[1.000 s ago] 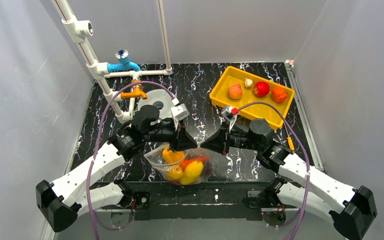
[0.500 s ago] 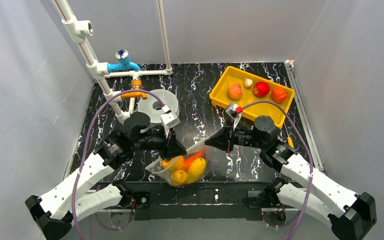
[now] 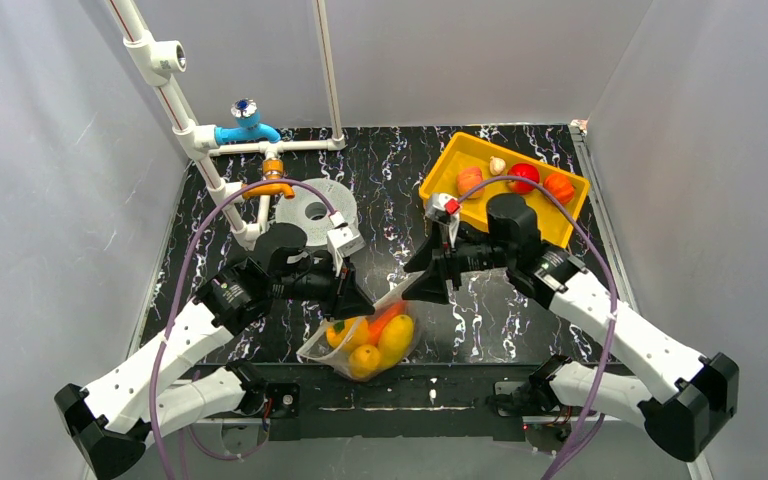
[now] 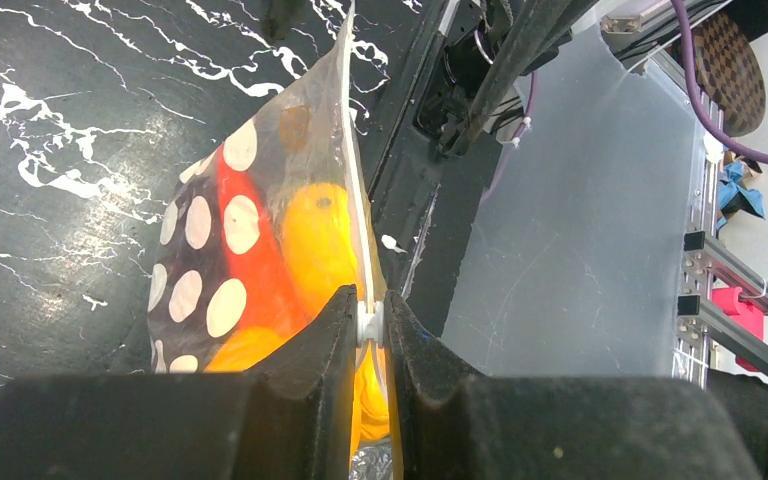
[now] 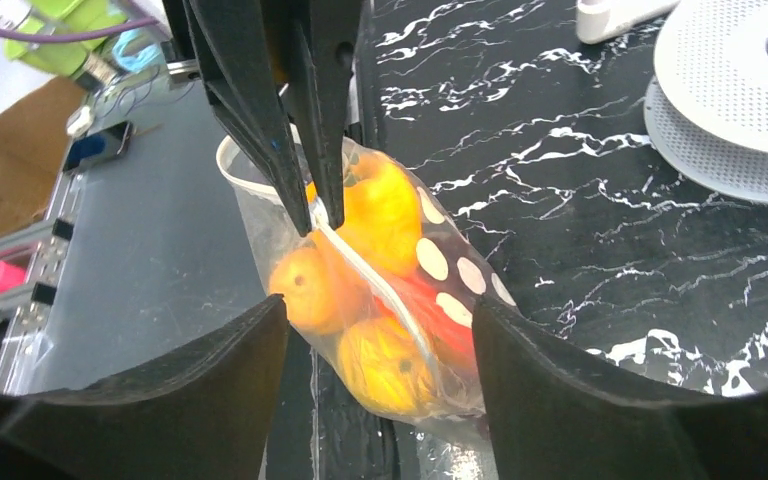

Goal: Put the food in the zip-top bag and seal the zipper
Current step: Zip the zipper food storage bag at the center of the board.

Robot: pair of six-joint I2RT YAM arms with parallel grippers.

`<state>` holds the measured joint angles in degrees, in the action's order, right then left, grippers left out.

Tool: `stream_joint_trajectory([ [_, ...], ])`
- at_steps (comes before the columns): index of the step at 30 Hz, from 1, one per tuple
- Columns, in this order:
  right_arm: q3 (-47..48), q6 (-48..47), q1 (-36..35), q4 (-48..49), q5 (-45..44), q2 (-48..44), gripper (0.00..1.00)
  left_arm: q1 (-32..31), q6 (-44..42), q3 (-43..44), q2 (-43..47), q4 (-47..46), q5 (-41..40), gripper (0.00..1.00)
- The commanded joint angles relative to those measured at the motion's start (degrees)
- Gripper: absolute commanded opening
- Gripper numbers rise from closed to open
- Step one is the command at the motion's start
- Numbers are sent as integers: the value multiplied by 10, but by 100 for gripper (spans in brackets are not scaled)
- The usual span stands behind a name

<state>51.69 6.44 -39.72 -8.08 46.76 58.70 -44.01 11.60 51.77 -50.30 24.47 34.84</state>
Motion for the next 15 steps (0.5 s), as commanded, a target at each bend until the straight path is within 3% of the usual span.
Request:
stream_joint_trajectory([
  [1,70,-62,-6,-63,67,44,80,-2,3,9,8,-3,25,0],
  [7,144,-156,-34,-154,59,105,85,-2,4,13,3,-4,29,0],
  [10,188,-204,-50,-233,52,143,79,-2,4,15,1,-5,28,0],
  [15,208,-236,-89,-258,17,167,64,-2,0,18,-3,-6,26,0],
])
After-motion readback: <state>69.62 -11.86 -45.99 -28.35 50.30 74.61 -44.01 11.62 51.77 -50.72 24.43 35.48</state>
